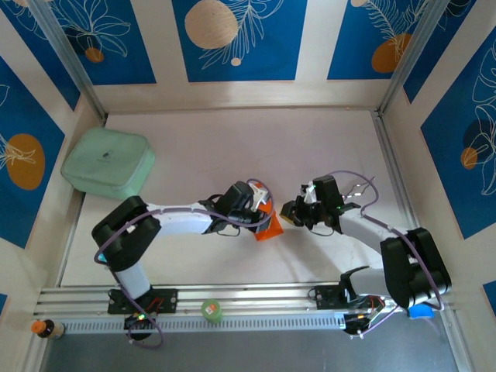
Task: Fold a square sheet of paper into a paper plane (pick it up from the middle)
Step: Fold the triangle a second time at the center of the table.
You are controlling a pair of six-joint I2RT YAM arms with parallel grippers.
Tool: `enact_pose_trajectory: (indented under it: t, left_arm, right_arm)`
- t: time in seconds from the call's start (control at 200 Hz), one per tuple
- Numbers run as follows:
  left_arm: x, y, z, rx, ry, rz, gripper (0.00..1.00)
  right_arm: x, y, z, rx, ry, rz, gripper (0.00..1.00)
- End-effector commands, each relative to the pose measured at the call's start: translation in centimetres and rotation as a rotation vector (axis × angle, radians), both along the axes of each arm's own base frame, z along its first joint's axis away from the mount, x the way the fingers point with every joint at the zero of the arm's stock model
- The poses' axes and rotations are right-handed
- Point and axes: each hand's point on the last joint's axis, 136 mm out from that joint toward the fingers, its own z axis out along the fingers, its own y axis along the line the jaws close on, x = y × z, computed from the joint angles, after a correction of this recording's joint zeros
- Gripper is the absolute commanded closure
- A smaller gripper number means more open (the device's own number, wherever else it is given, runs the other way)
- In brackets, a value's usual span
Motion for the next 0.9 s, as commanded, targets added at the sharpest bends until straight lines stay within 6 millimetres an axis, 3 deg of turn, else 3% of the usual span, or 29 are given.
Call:
enact_pose_trajectory:
  t: [0.0,0.165,0.43,0.635,0.895]
  left_arm:
    - [-0.3,-0.4,-0.1,-0.039,0.05,-0.009,1.0]
    - [-0.2,0.2,-0.5,-0.008,0.043,0.006,1.0]
    - [-0.3,0.6,-0.6,0.004,0.04,0.012,1.0]
    - [0.0,1.3,-1.1,0.022,0.042,0.028,1.0]
    - [0.3,2.1,-1.8,0.042,0.06,0.043,1.0]
  right_arm:
    - [-1.0,0.5,-0.5,0.006,0.026,0.017,0.9]
    - [-1.2,1.5,-1.1,0.006,0.038,0.043,0.96]
    - [-1.1,2.4,-2.4,0.016,0.064,0.053,0.98]
    - [-1.8,1.4,-4.6,-0.052,0.118,0.031,1.0]
    - [-2.6,0.8,-5.8,-0.088,0.175,0.025,1.0]
